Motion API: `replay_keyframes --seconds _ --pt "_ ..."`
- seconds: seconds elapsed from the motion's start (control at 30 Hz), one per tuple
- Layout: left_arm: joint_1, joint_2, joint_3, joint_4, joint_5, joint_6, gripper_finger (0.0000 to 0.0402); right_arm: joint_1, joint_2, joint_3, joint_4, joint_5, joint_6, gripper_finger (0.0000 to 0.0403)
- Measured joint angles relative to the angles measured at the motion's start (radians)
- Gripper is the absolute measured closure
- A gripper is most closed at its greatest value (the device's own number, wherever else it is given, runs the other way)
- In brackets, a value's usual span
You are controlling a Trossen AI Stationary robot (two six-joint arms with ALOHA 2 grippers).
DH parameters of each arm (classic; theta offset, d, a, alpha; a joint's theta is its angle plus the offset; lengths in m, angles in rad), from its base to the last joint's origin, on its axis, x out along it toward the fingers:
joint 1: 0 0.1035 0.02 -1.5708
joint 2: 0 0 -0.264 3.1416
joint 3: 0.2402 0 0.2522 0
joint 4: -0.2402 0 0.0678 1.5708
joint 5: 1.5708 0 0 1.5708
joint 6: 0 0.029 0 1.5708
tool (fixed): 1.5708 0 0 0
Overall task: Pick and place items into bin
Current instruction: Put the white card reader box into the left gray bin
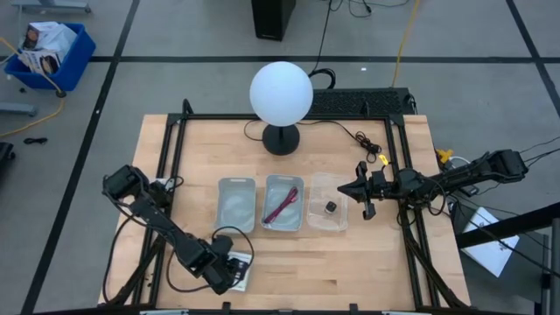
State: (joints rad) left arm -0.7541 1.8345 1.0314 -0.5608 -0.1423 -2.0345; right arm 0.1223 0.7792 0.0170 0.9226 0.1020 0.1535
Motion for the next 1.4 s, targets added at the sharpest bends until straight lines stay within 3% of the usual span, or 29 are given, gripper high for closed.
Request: replay_keyframes --seconds 0.2,0.43,0.73,1.1,1.4 --pt "0.0 0.0 0.0 0.003 -0.016 0.032 0.0309 0.0 0.0 0.0 0.0 0.0 0.0 0.0403" --pt "0.0 0.003 -0.002 0.055 -0.033 0.132 0.0391 0.0 0.0 0.0 0.0 0.0 0.0 0.0403" --pt "-0.001 -0.046 -0.004 0.059 -0.081 0.19 0.0395 0.0 0.0 0.0 0.0 0.001 -0.001 0.0403" --pt "0.001 -0.251 -0.004 0.025 -0.326 0.299 0.0395 0.0 0.0 0.0 -0.001 0.001 -0.001 0.0403" --pt "0.039 -0.382 -0.002 -0.008 -0.46 0.449 0.0396 0.0 0.0 0.0 -0.019 0.001 -0.001 0.0403"
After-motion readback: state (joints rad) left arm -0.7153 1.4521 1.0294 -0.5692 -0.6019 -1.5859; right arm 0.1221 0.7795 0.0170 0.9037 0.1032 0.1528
